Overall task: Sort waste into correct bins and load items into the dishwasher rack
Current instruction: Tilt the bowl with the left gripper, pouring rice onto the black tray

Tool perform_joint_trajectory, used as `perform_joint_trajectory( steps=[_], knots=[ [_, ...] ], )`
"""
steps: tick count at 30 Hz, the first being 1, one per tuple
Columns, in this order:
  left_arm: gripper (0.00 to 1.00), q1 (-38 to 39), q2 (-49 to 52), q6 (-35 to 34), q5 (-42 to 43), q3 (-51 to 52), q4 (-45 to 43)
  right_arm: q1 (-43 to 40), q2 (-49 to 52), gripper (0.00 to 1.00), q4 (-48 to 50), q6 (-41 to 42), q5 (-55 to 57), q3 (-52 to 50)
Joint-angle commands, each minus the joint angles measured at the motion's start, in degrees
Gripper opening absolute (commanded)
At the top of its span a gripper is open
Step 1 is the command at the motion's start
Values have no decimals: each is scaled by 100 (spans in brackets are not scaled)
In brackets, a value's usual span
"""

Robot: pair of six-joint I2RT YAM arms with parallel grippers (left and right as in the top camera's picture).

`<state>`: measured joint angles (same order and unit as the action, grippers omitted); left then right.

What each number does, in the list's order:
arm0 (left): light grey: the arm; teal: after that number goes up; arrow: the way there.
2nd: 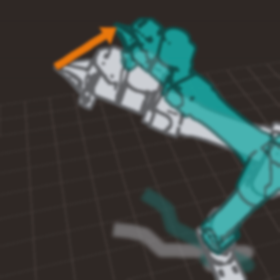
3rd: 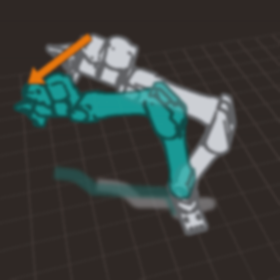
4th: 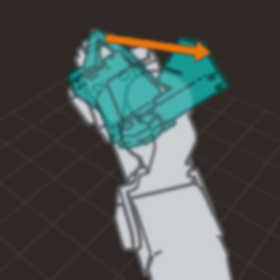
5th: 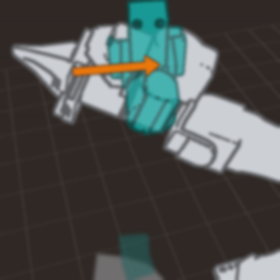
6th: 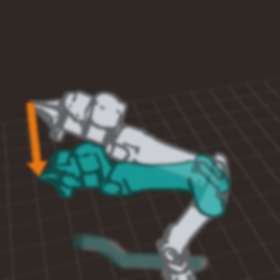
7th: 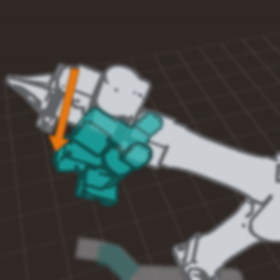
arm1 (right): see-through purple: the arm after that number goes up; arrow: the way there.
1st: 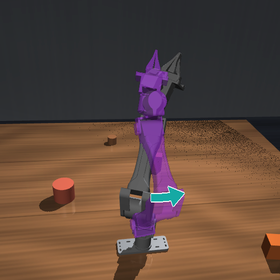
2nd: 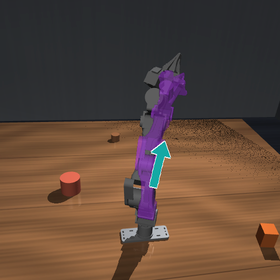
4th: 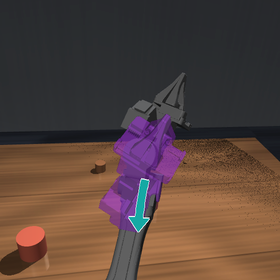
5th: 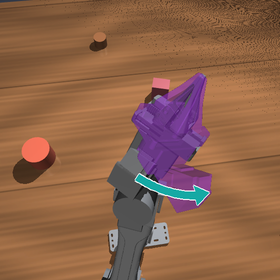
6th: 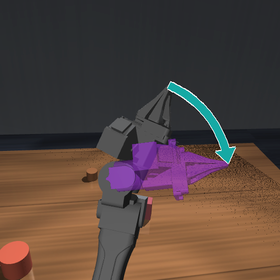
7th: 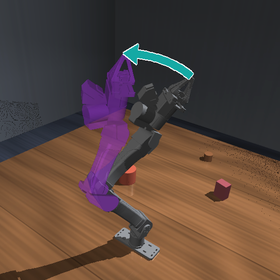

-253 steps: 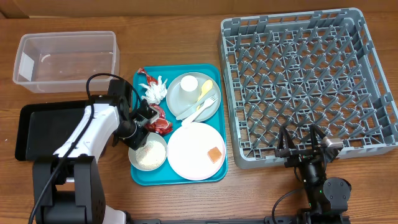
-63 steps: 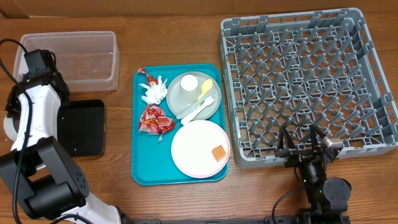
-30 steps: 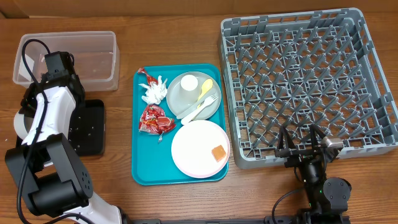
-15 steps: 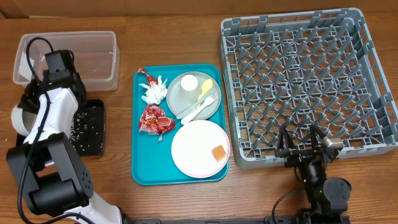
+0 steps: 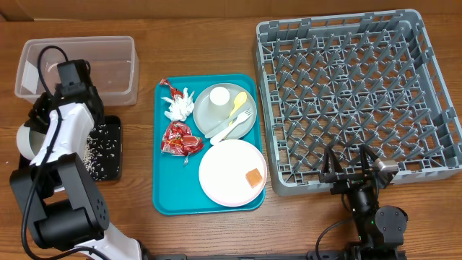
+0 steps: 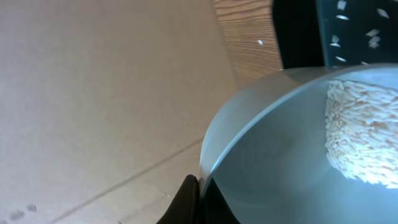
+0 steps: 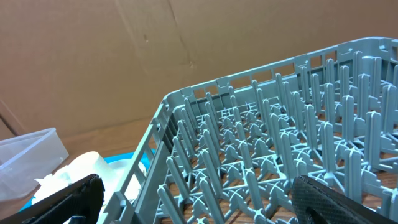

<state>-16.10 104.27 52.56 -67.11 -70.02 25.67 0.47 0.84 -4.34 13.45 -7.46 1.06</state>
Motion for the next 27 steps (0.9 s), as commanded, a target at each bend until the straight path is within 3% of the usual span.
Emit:
perform_joint_trajectory(
  steps=[1, 4, 7, 10, 14, 17, 22, 24, 27],
  knots=[
    [4, 52, 46, 136, -107, 76, -160, -11, -55, 100, 20, 2, 31, -59],
    [4, 74, 46, -321, -31, 98, 160, -11, -55, 100, 20, 2, 33, -59],
    [4, 74, 52, 295, -282, 127, -179, -11, -55, 100, 20, 2, 33, -59],
    [4, 76, 52, 407, -570, 127, -905, -11, -55, 100, 20, 2, 33, -59],
    [4, 81, 52, 776, -544, 127, -787, -11, -55, 100, 20, 2, 31, -59],
    [4, 81, 52, 667, -507, 127, -892, -11, -55, 100, 20, 2, 33, -59],
    [4, 92, 52, 544, -232, 129, -236, -11, -55, 100, 20, 0, 33, -59],
    [9, 92, 52, 549, -229, 129, -424, -11, -55, 100, 20, 0, 33, -59],
    [4, 114, 52, 527, -175, 129, -387, -11, -55, 100, 20, 2, 33, -59]
  ],
)
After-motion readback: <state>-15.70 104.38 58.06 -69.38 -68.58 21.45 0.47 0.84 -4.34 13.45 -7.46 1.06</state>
